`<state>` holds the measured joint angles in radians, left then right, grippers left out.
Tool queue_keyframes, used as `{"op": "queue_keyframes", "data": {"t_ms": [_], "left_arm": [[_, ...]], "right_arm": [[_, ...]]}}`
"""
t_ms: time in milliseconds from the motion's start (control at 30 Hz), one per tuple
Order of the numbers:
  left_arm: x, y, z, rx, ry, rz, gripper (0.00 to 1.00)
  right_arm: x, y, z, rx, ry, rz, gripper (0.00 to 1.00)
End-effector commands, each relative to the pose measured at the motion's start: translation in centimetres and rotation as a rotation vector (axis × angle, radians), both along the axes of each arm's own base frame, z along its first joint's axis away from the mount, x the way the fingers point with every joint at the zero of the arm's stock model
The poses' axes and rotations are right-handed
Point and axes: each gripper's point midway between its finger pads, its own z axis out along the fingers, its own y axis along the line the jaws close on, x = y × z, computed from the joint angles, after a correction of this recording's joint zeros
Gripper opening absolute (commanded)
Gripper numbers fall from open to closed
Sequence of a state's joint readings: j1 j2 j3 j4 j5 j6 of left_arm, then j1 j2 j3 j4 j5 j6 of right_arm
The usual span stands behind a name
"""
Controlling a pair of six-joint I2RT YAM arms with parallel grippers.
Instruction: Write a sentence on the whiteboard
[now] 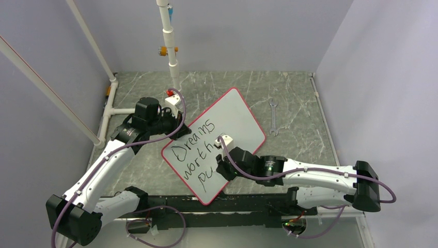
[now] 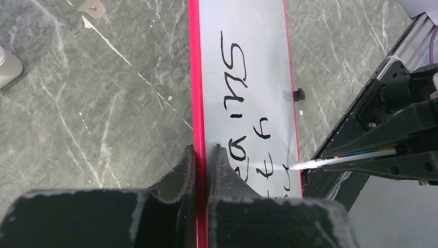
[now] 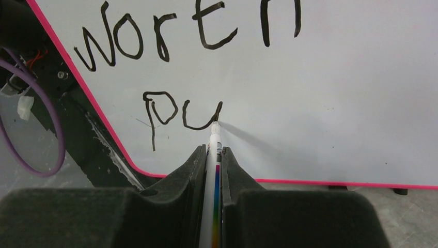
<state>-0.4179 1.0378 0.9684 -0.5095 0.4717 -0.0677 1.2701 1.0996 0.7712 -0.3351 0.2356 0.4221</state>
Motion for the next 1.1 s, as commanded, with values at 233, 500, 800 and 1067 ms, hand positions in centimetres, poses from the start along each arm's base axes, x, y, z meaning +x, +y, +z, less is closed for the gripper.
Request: {"op": "queue_keyframes", "data": {"t_ms": [233, 500, 800, 1067], "left_arm": [[0.8, 0.6, -0.3, 0.074, -0.082, -0.008, 0.00], [0.7, 0.6, -0.3, 0.073, -0.083, -0.008, 0.00], [0.7, 0.6, -0.3, 0.073, -0.084, -0.008, 0.00], [0.7, 0.5, -0.2, 0.071, -0.084, -0.012, 0.00]], "right_arm": [[0.0, -0.2, -0.2, 0.022, 0.009, -0.013, 0.00], [0.3, -0.8, 0.9, 0.021, -0.008, -0.032, 0.00], [0.6, -0.2, 4.3, 0.102, -0.045, -0.028, 0.00], [1.6, 0.1, 4.9, 0.116, -0.080, -0.065, 0.00]]}}
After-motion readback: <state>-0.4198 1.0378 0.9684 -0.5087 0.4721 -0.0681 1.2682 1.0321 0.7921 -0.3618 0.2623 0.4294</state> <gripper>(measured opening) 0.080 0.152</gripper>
